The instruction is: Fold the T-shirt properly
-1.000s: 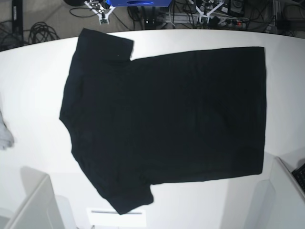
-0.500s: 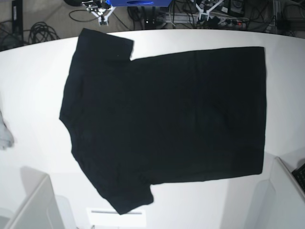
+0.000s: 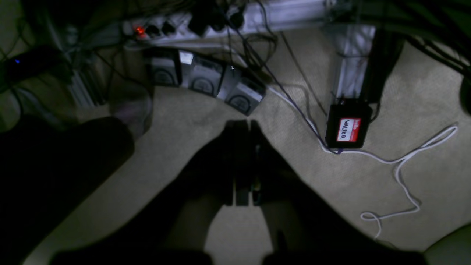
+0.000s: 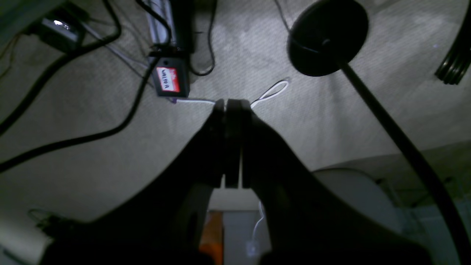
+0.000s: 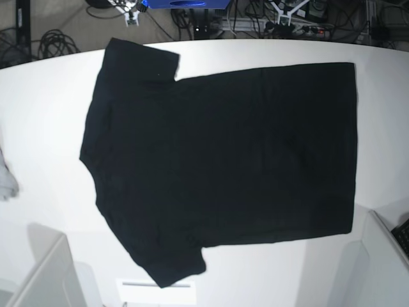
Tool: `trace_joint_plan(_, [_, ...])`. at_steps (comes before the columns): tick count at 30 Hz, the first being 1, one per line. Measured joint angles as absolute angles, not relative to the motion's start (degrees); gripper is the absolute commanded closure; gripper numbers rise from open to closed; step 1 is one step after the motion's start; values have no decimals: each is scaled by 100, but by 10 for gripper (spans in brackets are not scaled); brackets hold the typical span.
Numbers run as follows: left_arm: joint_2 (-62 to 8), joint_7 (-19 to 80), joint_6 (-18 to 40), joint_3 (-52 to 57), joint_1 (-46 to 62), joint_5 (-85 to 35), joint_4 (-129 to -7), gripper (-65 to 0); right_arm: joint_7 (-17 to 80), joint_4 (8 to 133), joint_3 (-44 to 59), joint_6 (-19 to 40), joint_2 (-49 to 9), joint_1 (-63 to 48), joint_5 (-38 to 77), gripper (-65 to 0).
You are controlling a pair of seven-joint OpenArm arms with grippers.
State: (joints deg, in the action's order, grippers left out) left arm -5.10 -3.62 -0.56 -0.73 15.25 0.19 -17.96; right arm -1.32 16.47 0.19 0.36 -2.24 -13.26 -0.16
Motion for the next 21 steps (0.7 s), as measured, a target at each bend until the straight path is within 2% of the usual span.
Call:
trace_joint_plan(6, [-611,-390,3,-82,2486,21,-3168,0,-102,3009,27,43,-180,-2226,1,0])
trace_joint_plan(12, [-821,-370,25,-78,3135,-14,-4084,0,-64,3846,1090,40,-126,-2814,1,0])
trace_joint_plan(16, [-952,-366,5,-16,3516,14,-4676,0,-73,4735,1245,40,-156,-3299,-5,0])
trace_joint_plan(21, [-1164,-349,-45,21,4200,-5,-5634,0,497,5931,1240,43,-108,-3946,-5,0])
